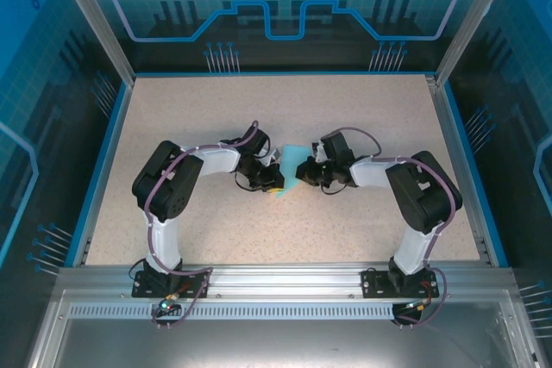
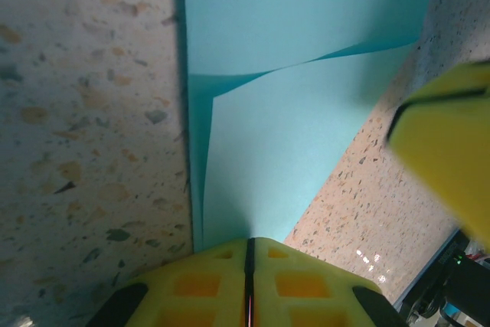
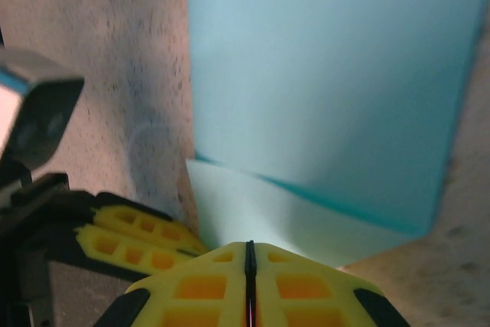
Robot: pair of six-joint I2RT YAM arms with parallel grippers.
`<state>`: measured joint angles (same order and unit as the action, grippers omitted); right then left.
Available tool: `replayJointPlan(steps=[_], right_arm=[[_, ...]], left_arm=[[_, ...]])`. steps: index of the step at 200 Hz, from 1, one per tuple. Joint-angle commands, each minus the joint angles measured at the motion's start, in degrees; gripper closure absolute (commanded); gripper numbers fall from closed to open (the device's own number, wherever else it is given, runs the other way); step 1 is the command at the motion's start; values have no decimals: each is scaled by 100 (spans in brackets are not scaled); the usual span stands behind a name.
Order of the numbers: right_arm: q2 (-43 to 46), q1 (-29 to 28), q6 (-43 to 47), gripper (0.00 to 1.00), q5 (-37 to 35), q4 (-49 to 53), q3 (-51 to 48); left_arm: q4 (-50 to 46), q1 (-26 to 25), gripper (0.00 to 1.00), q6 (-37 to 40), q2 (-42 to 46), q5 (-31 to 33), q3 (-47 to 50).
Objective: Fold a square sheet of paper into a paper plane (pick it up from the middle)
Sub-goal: Third fold the triangle at the center of the table.
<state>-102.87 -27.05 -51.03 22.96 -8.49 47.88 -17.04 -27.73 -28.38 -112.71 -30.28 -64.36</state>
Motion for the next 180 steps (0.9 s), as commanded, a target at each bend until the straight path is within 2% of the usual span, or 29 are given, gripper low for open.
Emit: replayJointPlan(steps=[1,76,132,180], right_arm=[[35,-232,-367,91,54,-379,-161],[-79,-621,-595,92,8,-512,-279],[-329,-620,-533,92,-280,-112,-175],[125,-561,-428,92,-284,175,-134]], left_arm=[[-434,-22,90,25,-59,377,73],[-435,-22,90,7,-84,377,38],[-428,-22,90,6,-85,359,81],[-396,-22,89,-31,48,271,92]])
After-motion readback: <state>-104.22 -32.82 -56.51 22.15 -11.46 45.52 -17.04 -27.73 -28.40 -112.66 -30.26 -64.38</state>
